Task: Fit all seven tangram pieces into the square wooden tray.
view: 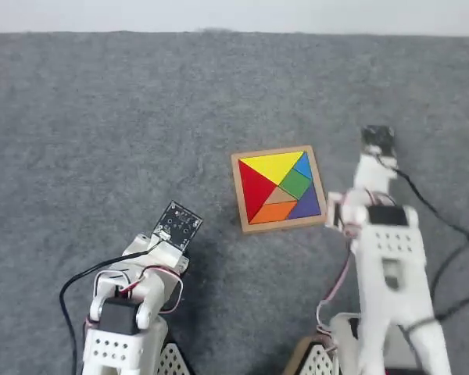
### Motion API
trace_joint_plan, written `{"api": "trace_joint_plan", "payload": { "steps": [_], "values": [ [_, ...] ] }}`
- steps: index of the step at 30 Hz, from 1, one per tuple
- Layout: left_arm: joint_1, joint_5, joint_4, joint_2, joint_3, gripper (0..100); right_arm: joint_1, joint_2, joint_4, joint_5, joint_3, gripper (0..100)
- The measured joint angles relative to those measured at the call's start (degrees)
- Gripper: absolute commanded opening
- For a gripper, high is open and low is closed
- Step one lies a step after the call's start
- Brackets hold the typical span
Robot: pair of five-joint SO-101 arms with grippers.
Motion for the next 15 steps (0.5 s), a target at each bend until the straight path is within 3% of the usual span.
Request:
{"api": "trace_joint_plan", "payload": {
  "steps": [5, 15],
  "values": [
    [0.0, 0.0, 0.0, 0.0, 0.0, 10, 3.8, -10.0, -0.1, 4.5, 9.4, 0.9],
    [0.0, 0.0, 0.0, 0.0, 0.0, 10, 8.4, -27.1, -0.1, 5.9, 23.3, 0.9]
  ]
}}
